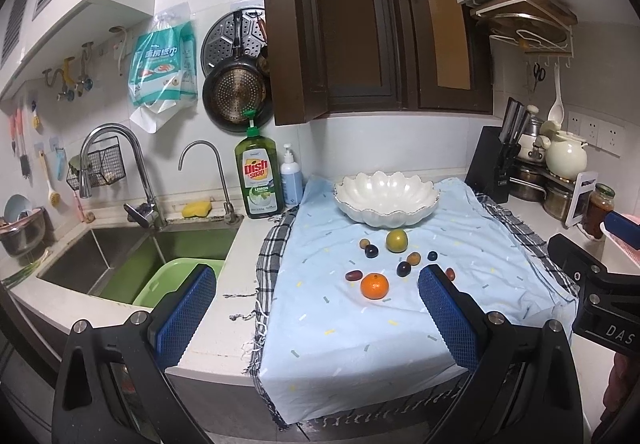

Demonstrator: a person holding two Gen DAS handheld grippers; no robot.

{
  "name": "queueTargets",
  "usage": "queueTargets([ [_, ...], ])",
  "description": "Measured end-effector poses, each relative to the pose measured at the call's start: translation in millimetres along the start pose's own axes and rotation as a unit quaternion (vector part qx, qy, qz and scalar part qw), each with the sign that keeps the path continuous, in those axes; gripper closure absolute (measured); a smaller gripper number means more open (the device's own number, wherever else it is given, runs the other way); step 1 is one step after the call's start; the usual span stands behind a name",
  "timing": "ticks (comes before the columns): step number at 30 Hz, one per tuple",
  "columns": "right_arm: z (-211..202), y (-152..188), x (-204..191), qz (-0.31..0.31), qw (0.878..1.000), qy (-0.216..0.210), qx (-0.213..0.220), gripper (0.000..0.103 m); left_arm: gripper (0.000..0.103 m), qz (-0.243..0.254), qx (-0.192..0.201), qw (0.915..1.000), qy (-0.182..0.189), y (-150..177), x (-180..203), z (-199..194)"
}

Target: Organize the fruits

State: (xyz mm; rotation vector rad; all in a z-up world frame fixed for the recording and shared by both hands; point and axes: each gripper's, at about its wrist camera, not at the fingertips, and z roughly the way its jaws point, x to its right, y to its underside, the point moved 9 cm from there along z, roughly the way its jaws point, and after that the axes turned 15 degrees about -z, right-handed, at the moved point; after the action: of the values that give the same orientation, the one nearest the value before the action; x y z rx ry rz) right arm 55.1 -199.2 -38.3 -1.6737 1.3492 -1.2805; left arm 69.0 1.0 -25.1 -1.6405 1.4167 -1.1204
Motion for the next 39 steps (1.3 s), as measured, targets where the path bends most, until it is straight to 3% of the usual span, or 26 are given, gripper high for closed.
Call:
queueTargets([
  [39, -7, -6, 9, -0.001, 1.000, 0.008, 0.012, 0.001, 0.000, 0.008, 0.004, 0.9999, 0.008, -7, 7, -6],
])
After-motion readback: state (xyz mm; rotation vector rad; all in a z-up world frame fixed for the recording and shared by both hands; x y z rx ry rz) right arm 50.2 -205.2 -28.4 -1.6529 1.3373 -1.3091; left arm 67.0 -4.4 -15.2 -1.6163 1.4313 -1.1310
